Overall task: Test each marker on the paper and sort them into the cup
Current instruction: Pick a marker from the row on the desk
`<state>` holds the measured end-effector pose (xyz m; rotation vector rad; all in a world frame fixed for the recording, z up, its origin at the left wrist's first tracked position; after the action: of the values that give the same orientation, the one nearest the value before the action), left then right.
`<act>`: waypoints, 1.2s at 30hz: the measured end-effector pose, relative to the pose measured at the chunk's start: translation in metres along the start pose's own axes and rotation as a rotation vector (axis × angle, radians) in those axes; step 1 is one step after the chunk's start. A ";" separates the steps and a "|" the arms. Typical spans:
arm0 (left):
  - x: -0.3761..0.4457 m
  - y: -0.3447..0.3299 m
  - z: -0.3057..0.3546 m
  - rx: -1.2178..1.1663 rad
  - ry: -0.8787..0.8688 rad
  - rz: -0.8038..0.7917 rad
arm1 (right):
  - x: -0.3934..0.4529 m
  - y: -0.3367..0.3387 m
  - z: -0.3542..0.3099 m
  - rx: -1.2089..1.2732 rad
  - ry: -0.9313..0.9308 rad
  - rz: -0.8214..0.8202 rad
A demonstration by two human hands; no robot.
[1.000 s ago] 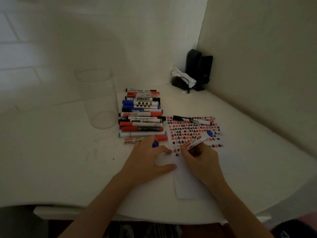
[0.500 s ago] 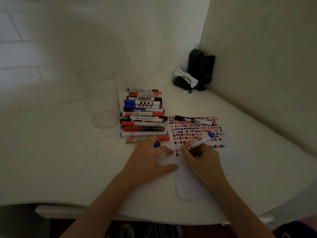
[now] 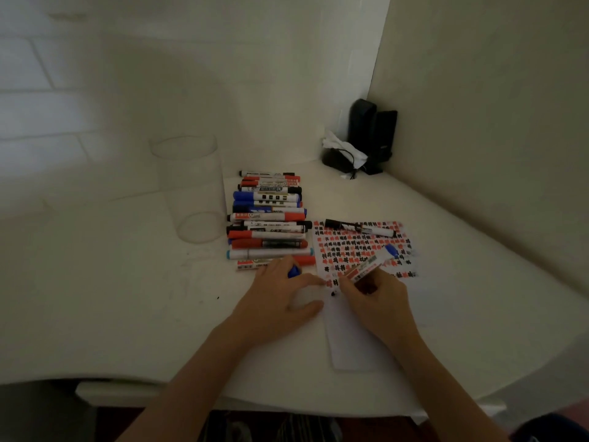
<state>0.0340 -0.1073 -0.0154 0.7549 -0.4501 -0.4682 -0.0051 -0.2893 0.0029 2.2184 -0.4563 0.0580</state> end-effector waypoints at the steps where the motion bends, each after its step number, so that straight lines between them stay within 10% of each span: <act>1: 0.000 0.002 0.000 -0.102 0.012 0.004 | 0.001 0.000 0.001 0.021 -0.033 -0.004; 5: 0.000 0.019 0.000 -0.483 0.157 0.045 | 0.005 0.004 0.002 0.163 -0.122 -0.006; 16: -0.019 0.024 -0.003 -0.587 0.112 0.271 | -0.007 0.009 -0.032 0.671 -0.276 -0.249; 36: -0.019 0.025 -0.014 -0.812 0.113 0.362 | -0.007 -0.009 -0.047 0.516 -0.166 -0.206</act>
<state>0.0328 -0.0730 -0.0101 -0.0883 -0.2451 -0.2285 -0.0038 -0.2466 0.0247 2.7814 -0.3229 -0.1342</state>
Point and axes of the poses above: each hand's wrist, its own x-axis towards the middle knuckle, its own y-axis out of the back of the hand, z = x × y, the point moved 3 cm from there along x, towards the middle knuckle, and after that the axes turned 14 degrees about -x, right-handed, at the moved point
